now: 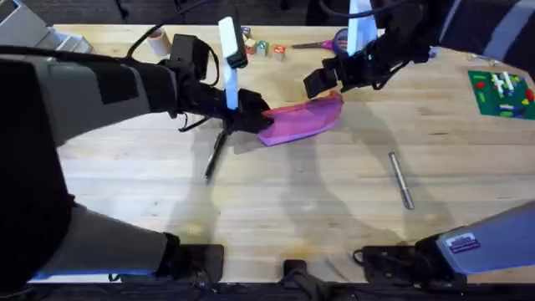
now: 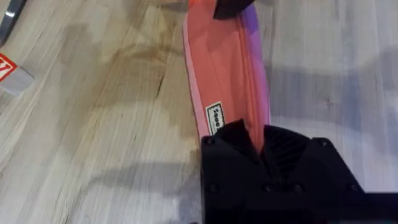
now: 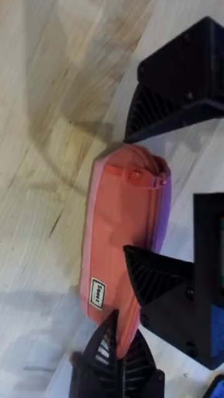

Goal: Unzip the bag, pick up the pens from the table one at a time and place them inside, then zip the bag closed.

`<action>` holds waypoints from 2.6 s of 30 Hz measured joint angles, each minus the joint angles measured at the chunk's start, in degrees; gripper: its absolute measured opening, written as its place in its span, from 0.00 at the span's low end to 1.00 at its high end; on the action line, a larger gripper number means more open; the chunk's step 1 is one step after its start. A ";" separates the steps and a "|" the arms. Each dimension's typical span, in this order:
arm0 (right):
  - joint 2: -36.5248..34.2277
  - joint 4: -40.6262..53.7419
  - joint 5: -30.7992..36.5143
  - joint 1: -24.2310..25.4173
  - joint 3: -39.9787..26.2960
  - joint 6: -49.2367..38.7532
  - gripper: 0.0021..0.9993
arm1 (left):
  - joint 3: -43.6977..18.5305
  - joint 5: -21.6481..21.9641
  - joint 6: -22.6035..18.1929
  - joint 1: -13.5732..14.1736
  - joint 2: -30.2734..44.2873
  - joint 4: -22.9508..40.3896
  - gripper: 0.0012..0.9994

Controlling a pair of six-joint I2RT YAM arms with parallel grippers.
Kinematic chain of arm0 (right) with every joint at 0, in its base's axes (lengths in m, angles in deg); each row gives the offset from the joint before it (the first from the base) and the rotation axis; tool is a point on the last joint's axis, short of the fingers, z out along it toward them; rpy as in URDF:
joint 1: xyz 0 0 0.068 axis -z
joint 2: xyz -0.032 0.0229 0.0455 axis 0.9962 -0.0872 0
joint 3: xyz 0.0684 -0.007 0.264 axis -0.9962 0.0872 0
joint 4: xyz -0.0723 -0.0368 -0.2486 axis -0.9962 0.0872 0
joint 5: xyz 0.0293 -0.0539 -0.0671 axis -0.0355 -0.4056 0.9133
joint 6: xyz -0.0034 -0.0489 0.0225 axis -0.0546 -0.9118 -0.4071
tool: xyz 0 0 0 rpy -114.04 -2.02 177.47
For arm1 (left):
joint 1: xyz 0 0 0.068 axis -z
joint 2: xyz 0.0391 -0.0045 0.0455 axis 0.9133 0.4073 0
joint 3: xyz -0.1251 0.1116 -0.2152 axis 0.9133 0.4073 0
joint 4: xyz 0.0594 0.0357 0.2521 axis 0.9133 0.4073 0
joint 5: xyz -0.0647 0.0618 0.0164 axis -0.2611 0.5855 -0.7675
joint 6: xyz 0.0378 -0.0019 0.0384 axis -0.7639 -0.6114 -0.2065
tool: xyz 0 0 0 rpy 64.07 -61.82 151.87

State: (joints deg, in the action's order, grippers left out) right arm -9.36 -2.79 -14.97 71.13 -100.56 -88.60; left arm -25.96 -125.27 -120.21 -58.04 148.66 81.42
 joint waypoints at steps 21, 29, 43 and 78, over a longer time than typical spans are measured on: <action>0.00 0.93 -0.66 0.00 0.00 0.37 0.43 | 0.00 -0.03 0.00 0.00 0.00 0.07 0.04; 0.00 1.99 -0.11 0.00 0.00 -0.33 0.13 | 0.00 -0.13 0.00 0.00 0.00 0.20 0.04; 0.02 1.91 0.30 0.00 -0.13 -0.77 0.03 | 0.00 -0.13 0.00 0.04 0.00 0.20 0.04; 2.97 -1.54 -4.56 -10.70 -2.27 -0.61 0.03 | 0.00 0.02 0.00 0.02 0.00 0.09 0.04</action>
State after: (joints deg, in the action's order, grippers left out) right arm -6.38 -4.33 -19.53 60.43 -102.83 -89.21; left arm -25.96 -125.25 -120.21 -58.02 148.66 81.51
